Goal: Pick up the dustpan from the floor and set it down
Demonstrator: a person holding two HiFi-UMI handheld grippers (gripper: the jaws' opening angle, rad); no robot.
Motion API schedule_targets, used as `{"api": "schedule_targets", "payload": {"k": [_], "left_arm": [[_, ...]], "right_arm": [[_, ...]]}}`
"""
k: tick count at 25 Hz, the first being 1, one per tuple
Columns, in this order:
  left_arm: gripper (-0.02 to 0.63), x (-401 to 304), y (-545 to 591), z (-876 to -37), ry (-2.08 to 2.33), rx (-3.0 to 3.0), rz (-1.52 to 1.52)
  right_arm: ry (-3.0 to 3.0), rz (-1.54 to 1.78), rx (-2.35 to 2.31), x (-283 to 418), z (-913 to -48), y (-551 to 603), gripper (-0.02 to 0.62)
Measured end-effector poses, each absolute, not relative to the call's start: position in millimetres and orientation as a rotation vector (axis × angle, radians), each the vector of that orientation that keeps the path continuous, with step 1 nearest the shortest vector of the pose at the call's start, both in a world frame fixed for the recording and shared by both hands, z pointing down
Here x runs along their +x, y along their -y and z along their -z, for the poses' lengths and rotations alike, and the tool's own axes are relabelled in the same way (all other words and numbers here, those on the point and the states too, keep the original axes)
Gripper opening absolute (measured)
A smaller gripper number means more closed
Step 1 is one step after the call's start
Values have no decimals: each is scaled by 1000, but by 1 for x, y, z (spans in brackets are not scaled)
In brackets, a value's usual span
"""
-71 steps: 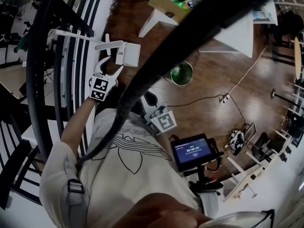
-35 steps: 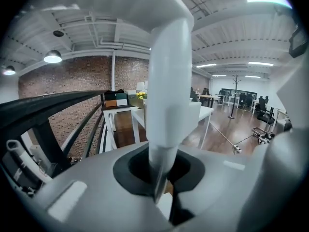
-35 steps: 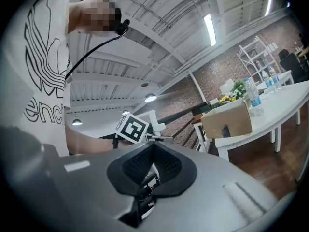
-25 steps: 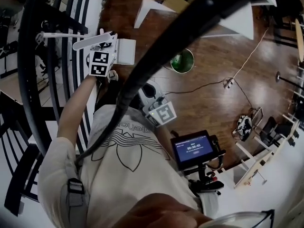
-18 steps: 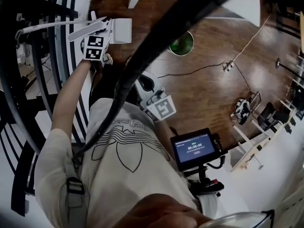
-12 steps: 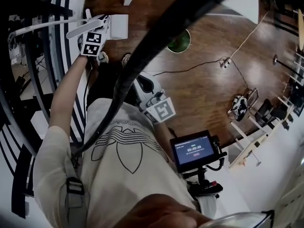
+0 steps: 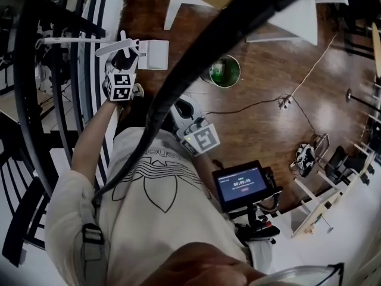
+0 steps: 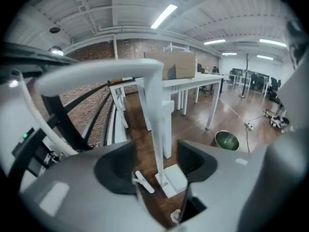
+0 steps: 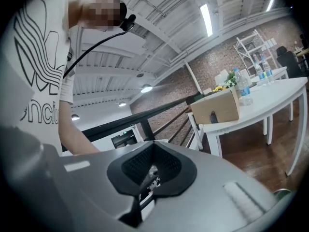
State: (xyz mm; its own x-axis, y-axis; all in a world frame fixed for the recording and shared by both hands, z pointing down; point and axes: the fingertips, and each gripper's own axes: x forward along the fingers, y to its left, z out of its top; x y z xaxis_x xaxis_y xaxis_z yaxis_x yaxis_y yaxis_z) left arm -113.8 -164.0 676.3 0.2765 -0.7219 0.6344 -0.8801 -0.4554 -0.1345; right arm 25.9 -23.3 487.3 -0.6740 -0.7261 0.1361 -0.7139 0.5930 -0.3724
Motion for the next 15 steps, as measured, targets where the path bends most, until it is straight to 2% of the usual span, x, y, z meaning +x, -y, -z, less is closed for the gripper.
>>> {"api": "schedule_targets", "payload": {"k": [1, 2, 5, 8, 15], "left_arm": [[143, -120, 143, -669, 1478, 2313, -928], [22, -120, 122, -655, 1437, 2346, -870], [20, -92, 76, -587, 1229, 2464, -608], [20, -72, 71, -525, 1212, 2503, -423], [20, -51, 75, -473, 1248, 2528, -225]], "right_arm": [[-2789, 592, -1241, 26, -483, 25, 2], [-2807, 562, -1227, 26, -479, 27, 0], [-2853, 525, -1208, 26, -470, 33, 0], [-2865, 492, -1213, 24, -466, 43, 0], [-2888, 434, -1154, 6, -459, 49, 0]]}}
